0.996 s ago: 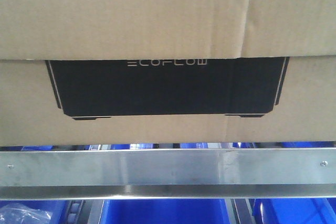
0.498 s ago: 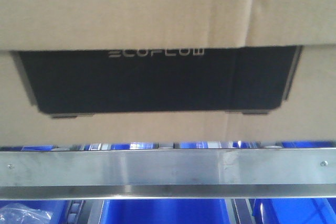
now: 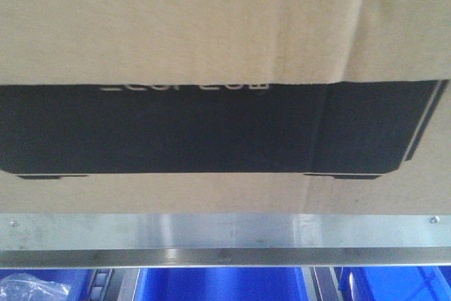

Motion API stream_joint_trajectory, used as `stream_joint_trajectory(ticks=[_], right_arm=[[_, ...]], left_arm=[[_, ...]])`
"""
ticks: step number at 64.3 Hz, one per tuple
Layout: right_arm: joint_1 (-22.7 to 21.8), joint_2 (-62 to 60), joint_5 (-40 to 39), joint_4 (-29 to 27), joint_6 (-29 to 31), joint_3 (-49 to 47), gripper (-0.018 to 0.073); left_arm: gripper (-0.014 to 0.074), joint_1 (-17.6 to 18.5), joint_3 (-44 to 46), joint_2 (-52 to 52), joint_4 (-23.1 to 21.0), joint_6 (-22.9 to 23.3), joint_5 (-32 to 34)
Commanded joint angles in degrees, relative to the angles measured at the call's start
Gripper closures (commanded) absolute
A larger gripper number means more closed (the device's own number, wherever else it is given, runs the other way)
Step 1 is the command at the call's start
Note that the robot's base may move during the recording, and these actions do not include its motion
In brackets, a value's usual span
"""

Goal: Grab box from left shelf to table start
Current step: 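Lift the ECOFLOW box with both grippers and pull it off the shelf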

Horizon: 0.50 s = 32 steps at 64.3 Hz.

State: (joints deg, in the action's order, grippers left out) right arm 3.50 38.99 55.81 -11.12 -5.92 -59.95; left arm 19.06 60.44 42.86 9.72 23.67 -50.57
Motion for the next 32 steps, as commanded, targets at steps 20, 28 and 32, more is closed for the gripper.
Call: stream_joint_trajectory(ticks=[20, 28, 32], right_arm=[[-0.7, -7.4, -3.6, 5.2, 0.0, -1.8, 0.0503], [-0.7, -8.1, -3.5, 5.2, 0.2, -1.8, 0.0503], [-0.7, -8.6, -3.1, 5.2, 0.2, -1.8, 0.0503]], left_arm=[[0.0699, -0.6, 1.9, -9.6, 7.4, -1.1, 2.4], [0.0699, -0.6, 1.9, -12.0, 7.4, -1.6, 1.9], [0.0699, -0.6, 1.9, -13.1, 7.0, -2.8, 1.7]])
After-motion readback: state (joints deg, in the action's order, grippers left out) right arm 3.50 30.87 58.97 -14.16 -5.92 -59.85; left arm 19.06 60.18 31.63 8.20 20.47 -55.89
